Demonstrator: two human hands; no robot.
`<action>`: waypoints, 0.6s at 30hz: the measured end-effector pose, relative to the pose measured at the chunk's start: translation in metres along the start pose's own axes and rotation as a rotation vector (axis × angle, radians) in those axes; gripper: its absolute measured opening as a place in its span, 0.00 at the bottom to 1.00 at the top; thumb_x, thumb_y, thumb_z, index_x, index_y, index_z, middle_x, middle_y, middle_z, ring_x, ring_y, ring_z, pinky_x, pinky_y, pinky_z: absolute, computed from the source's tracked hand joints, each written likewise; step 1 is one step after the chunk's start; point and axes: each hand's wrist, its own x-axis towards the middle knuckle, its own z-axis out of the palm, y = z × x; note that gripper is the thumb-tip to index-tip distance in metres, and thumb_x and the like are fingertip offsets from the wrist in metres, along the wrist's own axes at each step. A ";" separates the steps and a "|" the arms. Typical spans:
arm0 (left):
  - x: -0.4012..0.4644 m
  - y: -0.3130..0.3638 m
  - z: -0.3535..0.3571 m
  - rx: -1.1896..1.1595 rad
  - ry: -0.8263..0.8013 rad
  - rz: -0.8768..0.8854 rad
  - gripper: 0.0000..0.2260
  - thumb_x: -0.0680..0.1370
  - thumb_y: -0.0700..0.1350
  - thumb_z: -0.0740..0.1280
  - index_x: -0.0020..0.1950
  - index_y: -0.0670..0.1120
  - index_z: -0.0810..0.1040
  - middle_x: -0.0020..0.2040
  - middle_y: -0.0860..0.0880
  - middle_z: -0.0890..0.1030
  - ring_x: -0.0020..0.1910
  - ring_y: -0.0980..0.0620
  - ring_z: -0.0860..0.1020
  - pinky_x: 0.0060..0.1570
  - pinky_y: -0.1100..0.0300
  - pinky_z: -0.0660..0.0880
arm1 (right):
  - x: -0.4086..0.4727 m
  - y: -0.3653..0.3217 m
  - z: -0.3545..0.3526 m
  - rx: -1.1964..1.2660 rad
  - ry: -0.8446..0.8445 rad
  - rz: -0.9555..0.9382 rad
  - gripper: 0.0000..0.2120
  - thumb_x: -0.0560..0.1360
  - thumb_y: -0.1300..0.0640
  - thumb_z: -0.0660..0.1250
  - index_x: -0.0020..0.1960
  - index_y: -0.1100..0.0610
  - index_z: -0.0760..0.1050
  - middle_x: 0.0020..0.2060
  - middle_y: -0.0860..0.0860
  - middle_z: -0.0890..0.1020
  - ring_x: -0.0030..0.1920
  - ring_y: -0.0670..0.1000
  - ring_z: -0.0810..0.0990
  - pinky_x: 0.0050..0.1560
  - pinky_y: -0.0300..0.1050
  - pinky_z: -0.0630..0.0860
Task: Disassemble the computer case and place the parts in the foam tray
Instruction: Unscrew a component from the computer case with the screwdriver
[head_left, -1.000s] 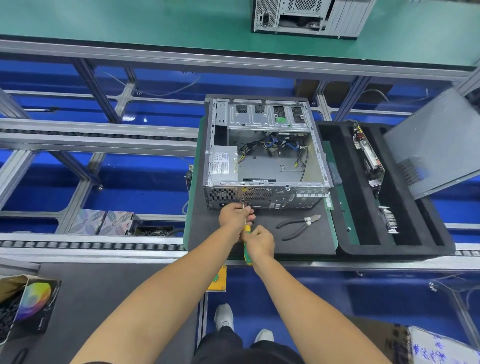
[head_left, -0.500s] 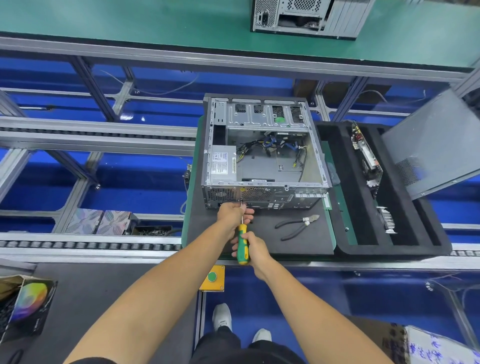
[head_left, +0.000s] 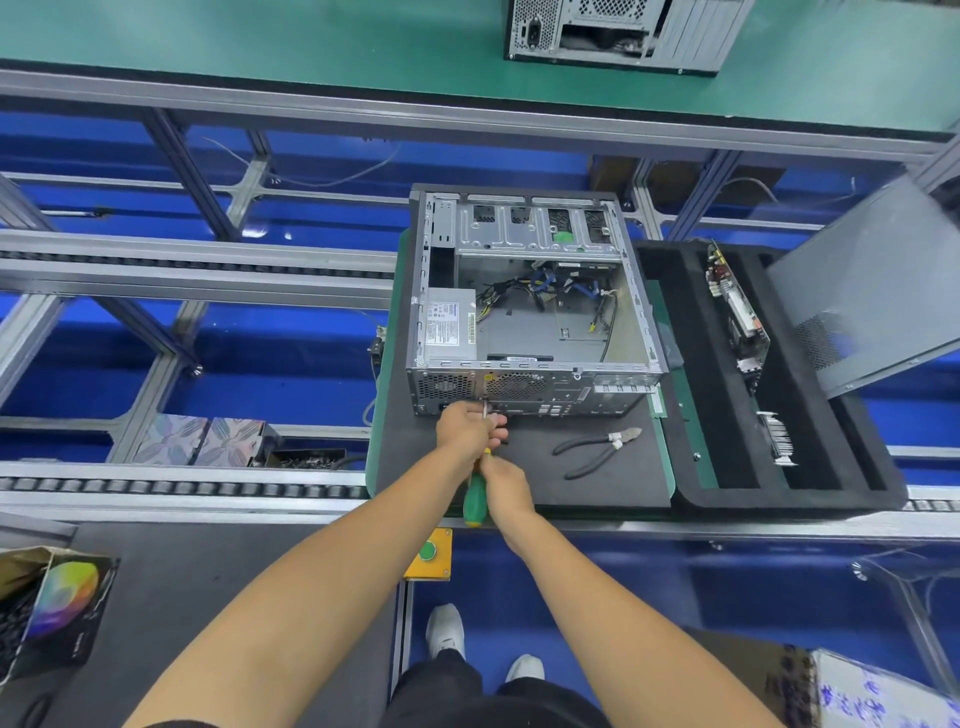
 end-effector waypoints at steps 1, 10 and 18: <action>0.000 0.001 0.000 0.006 -0.005 -0.010 0.10 0.82 0.34 0.66 0.63 0.37 0.73 0.51 0.41 0.86 0.33 0.54 0.81 0.31 0.63 0.78 | -0.001 -0.001 0.000 0.105 -0.050 0.067 0.14 0.81 0.50 0.60 0.48 0.57 0.80 0.41 0.53 0.84 0.42 0.52 0.80 0.45 0.48 0.76; -0.004 0.003 0.000 -0.186 -0.116 -0.081 0.07 0.85 0.35 0.62 0.61 0.33 0.74 0.46 0.42 0.85 0.32 0.55 0.79 0.29 0.66 0.75 | 0.001 0.004 -0.011 0.296 -0.198 0.186 0.11 0.81 0.54 0.61 0.50 0.59 0.79 0.36 0.55 0.85 0.34 0.51 0.82 0.40 0.44 0.77; -0.010 0.003 0.002 -0.287 -0.155 -0.080 0.14 0.87 0.37 0.56 0.69 0.30 0.70 0.64 0.32 0.79 0.35 0.52 0.84 0.34 0.64 0.79 | 0.004 0.000 -0.006 -0.374 0.180 -0.090 0.17 0.74 0.44 0.67 0.32 0.53 0.74 0.28 0.48 0.78 0.33 0.51 0.76 0.34 0.45 0.65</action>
